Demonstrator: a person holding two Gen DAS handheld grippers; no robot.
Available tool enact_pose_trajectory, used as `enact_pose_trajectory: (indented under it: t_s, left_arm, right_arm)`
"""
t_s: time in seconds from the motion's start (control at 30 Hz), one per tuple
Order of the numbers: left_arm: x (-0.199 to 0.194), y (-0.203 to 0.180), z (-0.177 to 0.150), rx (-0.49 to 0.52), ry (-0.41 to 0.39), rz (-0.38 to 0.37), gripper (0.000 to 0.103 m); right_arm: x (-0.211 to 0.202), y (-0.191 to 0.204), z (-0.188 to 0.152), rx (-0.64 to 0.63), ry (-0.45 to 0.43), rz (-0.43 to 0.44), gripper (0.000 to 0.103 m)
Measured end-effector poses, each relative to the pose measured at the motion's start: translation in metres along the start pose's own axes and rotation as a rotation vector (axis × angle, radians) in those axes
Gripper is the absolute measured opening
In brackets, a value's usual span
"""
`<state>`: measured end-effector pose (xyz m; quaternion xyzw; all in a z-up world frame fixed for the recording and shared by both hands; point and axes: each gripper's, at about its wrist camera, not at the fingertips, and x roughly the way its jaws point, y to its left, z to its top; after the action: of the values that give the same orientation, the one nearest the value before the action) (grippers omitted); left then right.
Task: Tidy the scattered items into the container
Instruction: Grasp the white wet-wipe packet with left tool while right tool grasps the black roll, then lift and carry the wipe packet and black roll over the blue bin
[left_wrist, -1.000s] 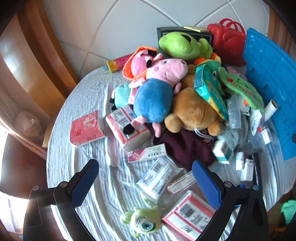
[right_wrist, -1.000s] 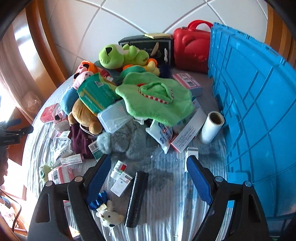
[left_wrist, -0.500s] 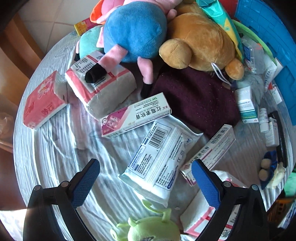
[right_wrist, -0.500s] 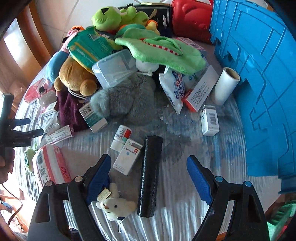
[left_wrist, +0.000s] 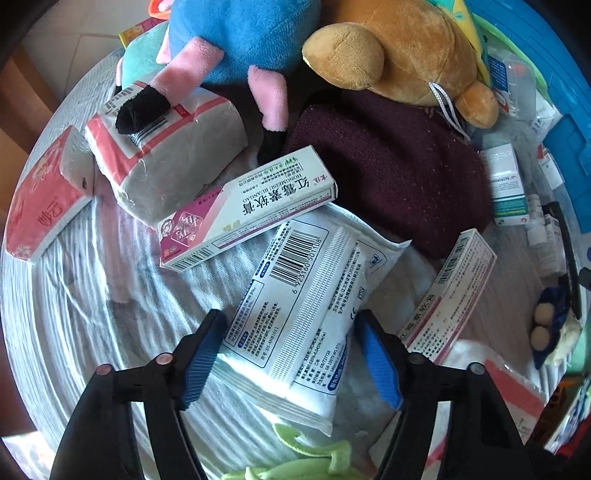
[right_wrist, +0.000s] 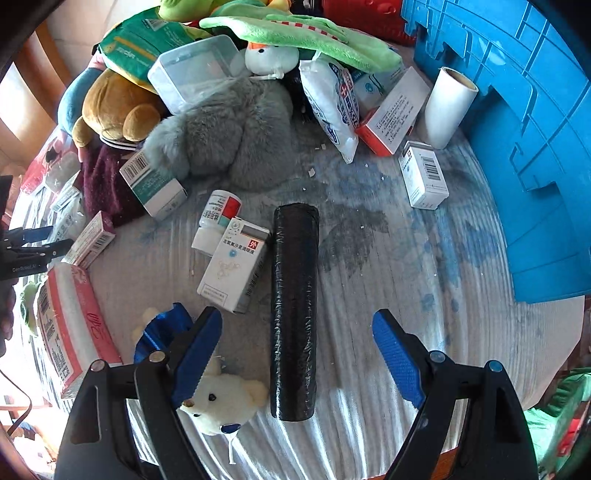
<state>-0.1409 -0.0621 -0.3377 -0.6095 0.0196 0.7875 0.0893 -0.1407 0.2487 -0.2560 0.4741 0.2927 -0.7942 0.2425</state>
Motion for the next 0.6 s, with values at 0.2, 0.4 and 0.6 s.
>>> enact_pose_trajectory:
  t_s: [0.2, 0.4, 0.6]
  left_arm:
    - [-0.010, 0.001, -0.004, -0.016, -0.017, -0.031, 0.055]
    - [-0.024, 0.002, -0.008, -0.042, -0.048, -0.059, 0.055]
    - [-0.035, 0.001, -0.007, -0.057, -0.073, -0.071, 0.055]
  right_arm:
    - [0.018, 0.004, -0.001, -0.014, 0.026, -0.011, 0.084]
    - [0.036, 0.009, 0.002, -0.037, 0.068, -0.015, 0.061]
    - [0.038, 0.014, 0.007, -0.043, 0.081, -0.021, 0.029]
